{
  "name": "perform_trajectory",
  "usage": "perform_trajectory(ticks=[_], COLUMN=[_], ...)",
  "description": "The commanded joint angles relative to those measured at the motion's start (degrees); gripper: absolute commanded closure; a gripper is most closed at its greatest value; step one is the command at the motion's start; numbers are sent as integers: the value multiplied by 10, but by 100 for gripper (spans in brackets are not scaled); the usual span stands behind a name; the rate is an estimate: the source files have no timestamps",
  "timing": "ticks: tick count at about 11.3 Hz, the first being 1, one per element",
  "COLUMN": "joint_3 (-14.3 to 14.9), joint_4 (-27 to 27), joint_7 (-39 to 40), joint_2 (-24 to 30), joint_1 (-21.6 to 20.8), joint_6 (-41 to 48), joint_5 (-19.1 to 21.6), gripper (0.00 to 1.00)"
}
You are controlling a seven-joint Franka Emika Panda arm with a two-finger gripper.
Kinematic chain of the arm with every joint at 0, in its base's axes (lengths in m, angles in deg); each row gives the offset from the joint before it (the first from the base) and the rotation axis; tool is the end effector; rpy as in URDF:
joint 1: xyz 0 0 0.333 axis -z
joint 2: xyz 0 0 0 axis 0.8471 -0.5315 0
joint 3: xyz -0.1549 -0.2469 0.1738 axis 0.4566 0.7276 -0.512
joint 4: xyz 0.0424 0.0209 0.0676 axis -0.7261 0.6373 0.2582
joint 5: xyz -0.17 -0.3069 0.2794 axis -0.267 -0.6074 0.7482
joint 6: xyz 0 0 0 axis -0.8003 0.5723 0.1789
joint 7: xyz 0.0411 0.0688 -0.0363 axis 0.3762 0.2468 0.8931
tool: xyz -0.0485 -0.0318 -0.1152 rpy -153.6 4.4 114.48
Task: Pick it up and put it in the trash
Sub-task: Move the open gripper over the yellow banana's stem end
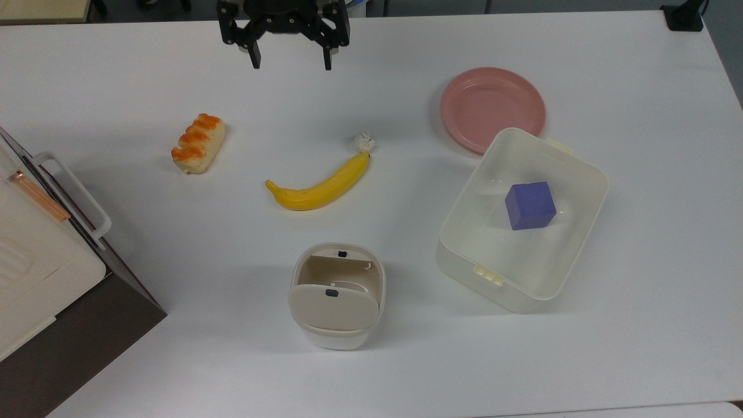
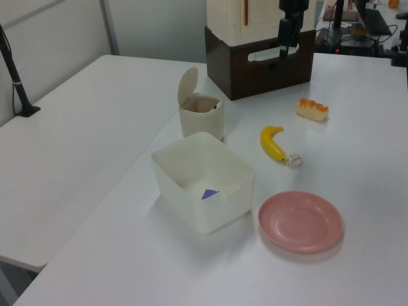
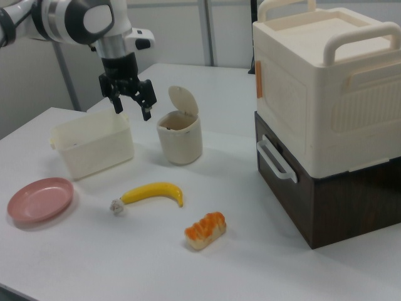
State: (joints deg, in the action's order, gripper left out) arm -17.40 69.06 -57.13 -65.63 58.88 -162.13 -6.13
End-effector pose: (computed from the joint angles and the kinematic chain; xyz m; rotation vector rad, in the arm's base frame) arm 0.6594 -0.0101 0.5859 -3.1214 0.0428 -0.0707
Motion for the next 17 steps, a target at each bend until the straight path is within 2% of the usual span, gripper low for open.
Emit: perform_trajectory(ticks=[1, 3, 5, 7, 9, 11, 14, 17], joint_3=[-8, -27, -28, -28, -28, -30, -30, -30], joint_4=[86, 141, 187, 259, 292, 351, 390, 399], joint_7=[11, 7, 6, 6, 7, 10, 12, 12], joint_2=[14, 20, 33, 71, 84, 111, 108, 65], joint_1=[-5, -5, -6, -6, -1, -1, 2, 3], joint_6=[-70, -118, -130, -202, -223, -270, -304, -316], joint_5=[-2, -7, -11, -11, -12, -14, -14, -14], gripper=[0, 0, 0, 0, 0, 0, 0, 0])
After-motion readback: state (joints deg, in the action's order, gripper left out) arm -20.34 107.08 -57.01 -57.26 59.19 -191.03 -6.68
